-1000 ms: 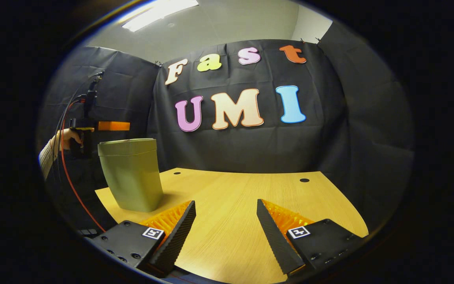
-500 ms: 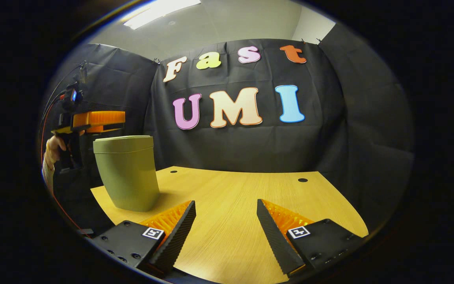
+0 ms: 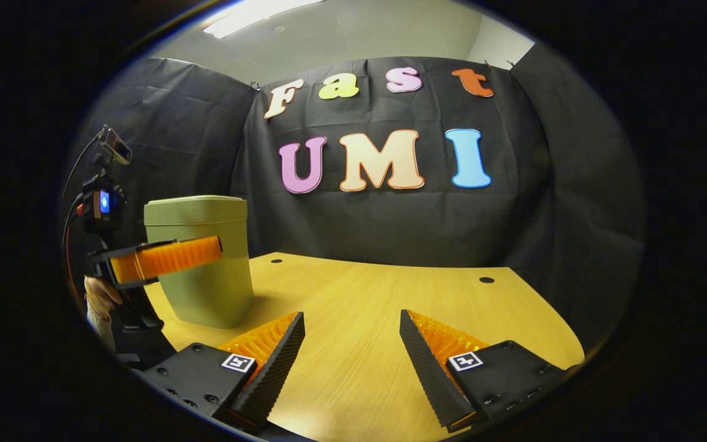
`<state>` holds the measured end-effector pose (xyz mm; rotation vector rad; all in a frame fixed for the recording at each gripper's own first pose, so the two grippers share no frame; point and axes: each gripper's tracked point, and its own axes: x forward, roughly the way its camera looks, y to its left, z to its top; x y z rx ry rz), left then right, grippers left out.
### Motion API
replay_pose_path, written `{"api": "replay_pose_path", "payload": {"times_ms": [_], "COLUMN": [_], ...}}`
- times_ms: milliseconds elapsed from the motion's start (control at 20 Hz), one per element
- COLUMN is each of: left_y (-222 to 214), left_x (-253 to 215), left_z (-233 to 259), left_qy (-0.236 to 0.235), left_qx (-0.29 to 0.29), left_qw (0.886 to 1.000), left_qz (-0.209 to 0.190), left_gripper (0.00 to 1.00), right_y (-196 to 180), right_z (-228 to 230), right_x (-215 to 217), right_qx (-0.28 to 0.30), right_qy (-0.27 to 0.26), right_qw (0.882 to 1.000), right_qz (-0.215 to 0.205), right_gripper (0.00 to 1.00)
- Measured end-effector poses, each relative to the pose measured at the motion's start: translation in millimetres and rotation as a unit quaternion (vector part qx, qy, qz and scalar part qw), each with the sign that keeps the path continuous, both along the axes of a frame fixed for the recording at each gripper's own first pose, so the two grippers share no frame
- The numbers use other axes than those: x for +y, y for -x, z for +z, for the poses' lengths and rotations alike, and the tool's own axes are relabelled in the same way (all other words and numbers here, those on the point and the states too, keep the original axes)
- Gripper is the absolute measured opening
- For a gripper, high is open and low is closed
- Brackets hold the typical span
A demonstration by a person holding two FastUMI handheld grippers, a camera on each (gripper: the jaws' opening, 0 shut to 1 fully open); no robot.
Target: Press the lid of the desktop garbage bin to open it, pick up the crumpled paper on the desktop and throw it into the bin, then pick up the pop can on the desktop and drop it into the bin, and finally close the garbage bin lid.
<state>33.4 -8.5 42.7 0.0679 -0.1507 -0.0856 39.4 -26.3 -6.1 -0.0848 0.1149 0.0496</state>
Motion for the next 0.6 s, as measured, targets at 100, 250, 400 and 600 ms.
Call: {"api": "replay_pose_path", "payload": {"times_ms": [100, 250, 400, 600], "left_y": [-1.9, -1.0, 2.8, 6.3], "left_x": [-3.3, -2.6, 6.4, 15.0], "left_z": [-8.9, -12.6, -16.8, -29.4], "left_qy": [-0.016, -0.026, -0.005, 0.0], "left_qx": [0.001, -0.007, -0.014, -0.003], "left_qw": [1.0, 1.0, 1.0, 1.0], "left_qz": [-0.004, -0.007, -0.004, 0.0], "left_gripper": [0.93, 0.93, 0.92, 0.92], "right_y": [-5.6, -13.8, -17.2, -18.3], "right_z": [-1.2, -4.8, -8.7, -8.9], "right_x": [1.6, 0.7, -0.1, 2.7], "right_qx": [-0.002, -0.002, 0.0, -0.002], "right_qy": [0.004, 0.007, 0.011, 0.009], "right_qw": [1.0, 1.0, 1.0, 1.0], "right_qz": [-0.003, -0.009, -0.013, -0.01], "right_gripper": [0.98, 1.0, 0.98, 0.98]}}
